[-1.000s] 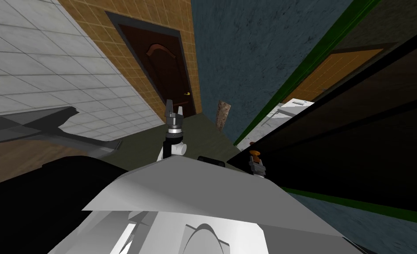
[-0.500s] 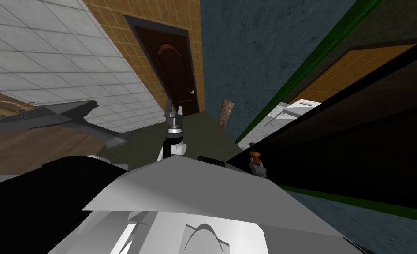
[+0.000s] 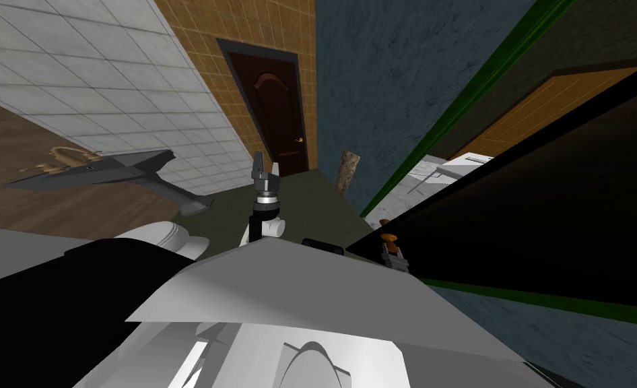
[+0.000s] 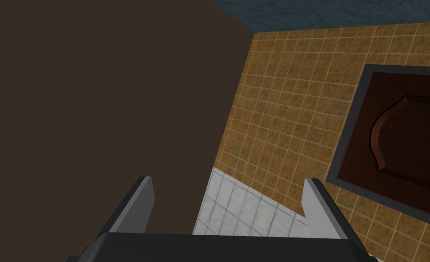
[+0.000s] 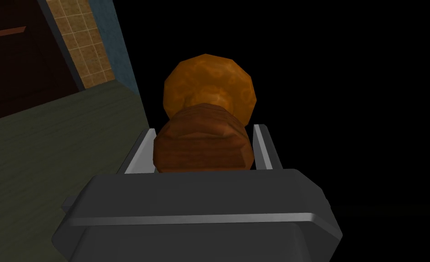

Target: Pull the door open

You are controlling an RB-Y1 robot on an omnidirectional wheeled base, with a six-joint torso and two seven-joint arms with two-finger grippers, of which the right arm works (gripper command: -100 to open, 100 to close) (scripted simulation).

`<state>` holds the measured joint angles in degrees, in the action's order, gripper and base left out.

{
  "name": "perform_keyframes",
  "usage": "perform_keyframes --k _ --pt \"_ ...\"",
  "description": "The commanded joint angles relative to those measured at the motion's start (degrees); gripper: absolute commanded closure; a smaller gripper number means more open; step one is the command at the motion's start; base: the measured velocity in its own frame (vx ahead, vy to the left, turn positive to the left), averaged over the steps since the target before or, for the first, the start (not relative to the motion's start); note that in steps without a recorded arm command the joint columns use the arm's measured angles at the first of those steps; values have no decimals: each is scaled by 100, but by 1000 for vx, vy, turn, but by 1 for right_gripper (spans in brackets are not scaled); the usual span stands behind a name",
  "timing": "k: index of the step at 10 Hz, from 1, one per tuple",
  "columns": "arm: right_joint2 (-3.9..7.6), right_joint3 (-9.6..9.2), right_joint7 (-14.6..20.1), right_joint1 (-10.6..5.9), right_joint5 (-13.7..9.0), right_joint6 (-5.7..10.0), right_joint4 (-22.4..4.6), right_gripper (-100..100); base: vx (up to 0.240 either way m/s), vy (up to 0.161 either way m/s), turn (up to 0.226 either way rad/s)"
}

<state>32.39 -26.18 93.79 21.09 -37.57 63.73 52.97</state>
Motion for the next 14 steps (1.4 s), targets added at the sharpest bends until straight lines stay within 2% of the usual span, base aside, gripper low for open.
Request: perform_keyframes --k 1,9,10,11,12,14 --pt "33 -51 59 -5 25 81 -61 100 -132 -19 113" --pt "210 -330 380 -33 159 524 -394 100 -212 -44 131" --pt "226 -354 408 -36 171 563 -423 100 -207 -35 105" --pt "217 -337 379 -32 163 514 -397 100 -85 -13 19" --pt "229 -376 460 -31 203 624 -517 100 -141 -33 165" --pt "240 -399 525 -37 233 721 -615 100 -183 -37 126"
